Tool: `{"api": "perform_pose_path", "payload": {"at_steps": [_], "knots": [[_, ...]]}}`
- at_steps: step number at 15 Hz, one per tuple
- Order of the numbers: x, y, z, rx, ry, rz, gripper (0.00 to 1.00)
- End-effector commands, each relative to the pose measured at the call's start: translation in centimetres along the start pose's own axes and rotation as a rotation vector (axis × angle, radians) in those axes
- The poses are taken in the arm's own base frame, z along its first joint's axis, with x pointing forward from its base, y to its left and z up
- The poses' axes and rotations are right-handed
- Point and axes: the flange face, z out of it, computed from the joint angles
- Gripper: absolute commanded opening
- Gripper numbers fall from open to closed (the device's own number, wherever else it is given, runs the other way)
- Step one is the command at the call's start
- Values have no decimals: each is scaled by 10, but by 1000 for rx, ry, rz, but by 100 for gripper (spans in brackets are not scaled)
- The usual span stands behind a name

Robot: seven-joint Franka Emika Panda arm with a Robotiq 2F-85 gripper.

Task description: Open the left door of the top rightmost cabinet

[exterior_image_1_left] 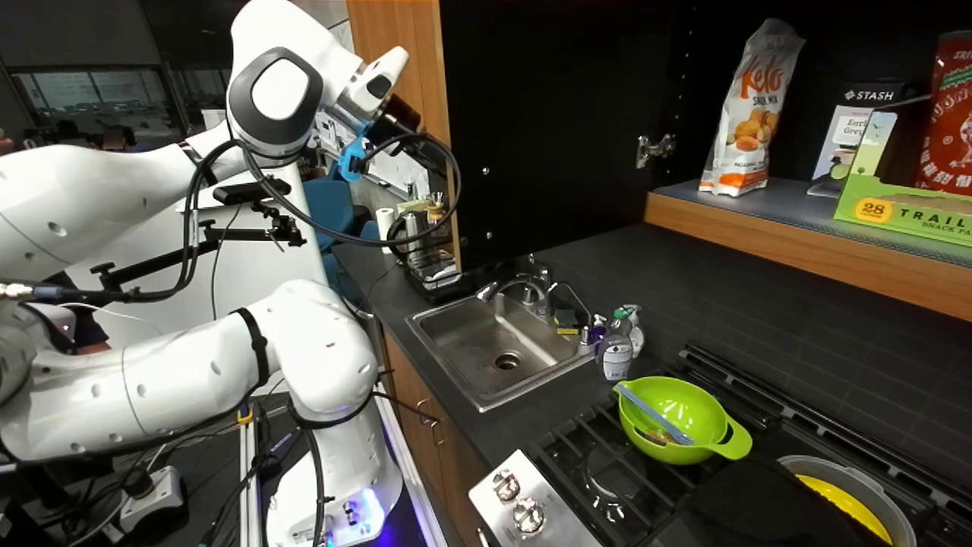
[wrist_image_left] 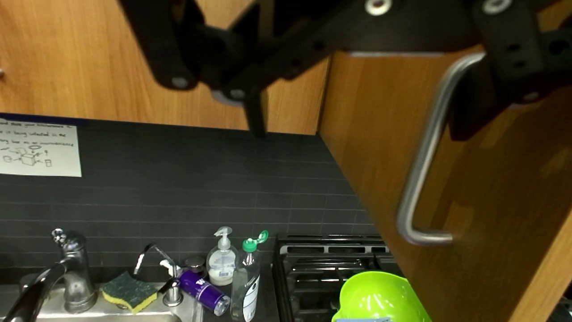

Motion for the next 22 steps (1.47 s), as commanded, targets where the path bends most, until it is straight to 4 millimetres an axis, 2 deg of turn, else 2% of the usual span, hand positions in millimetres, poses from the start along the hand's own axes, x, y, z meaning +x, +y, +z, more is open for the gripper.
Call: {"api": "perform_pose_path", "payload": {"at_steps": [1,12,14,15,22], "knots": [[-4,-5,2,66,-1,0,100],[-4,-13,1,50,19,4,100],[-4,-12,1,46,16,1,100],[0,-6,0,-10,9,12,100],[0,-6,0,-10,9,12,100]]}}
